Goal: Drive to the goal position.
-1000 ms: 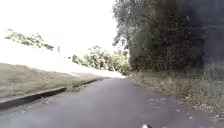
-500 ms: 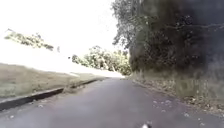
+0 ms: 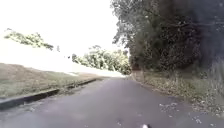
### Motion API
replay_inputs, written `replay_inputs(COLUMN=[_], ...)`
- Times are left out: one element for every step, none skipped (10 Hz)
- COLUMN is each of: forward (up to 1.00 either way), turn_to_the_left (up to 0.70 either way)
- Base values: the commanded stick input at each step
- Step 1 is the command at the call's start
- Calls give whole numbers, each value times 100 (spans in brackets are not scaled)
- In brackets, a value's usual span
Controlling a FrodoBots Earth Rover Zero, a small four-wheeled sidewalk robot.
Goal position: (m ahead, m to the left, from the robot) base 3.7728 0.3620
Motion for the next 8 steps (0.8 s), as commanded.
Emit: replay_inputs(forward=[45, 45, 45, 45, 45, 45, 45, 45], turn_to_the_left=[0, 0, 0, 0, 0, 0, 0, 0])
